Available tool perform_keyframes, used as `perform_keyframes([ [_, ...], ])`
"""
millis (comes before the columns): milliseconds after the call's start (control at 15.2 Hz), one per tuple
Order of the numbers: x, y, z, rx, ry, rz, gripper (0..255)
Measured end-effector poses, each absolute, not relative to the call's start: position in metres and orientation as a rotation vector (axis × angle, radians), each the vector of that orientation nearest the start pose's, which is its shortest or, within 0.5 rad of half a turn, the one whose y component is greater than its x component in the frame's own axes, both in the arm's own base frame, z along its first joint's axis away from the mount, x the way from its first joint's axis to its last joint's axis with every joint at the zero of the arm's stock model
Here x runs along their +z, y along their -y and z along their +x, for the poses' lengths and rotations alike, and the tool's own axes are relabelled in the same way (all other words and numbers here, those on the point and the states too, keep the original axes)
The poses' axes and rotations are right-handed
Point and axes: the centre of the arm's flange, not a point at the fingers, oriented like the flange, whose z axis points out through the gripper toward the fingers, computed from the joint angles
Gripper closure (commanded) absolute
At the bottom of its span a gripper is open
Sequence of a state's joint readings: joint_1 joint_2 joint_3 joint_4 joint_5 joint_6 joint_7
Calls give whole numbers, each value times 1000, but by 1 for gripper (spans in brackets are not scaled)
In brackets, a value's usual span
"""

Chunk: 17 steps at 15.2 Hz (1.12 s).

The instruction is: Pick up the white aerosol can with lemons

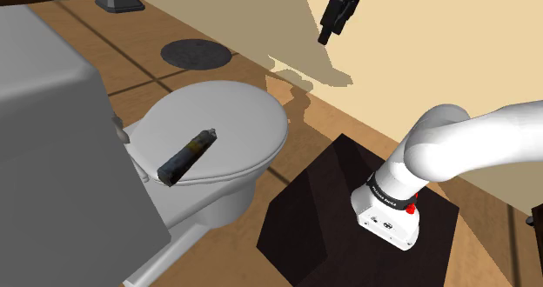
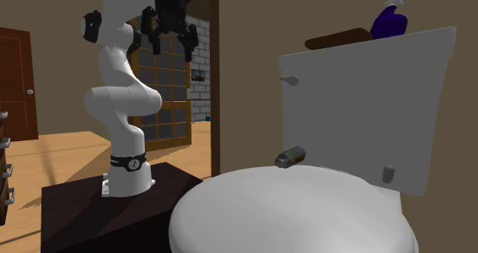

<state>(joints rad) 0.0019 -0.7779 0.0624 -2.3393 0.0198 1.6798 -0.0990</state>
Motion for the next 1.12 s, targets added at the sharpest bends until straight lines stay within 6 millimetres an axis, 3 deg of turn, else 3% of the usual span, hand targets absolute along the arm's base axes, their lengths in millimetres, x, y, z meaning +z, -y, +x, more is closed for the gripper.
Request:
perform_keyframes([
  [264,588,-50,314,-190,121,-3155,0],
  [726,533,-123,303,-207,-263,-3128,0],
  [1122,487,-185,310,-219,-598,-3066,0],
])
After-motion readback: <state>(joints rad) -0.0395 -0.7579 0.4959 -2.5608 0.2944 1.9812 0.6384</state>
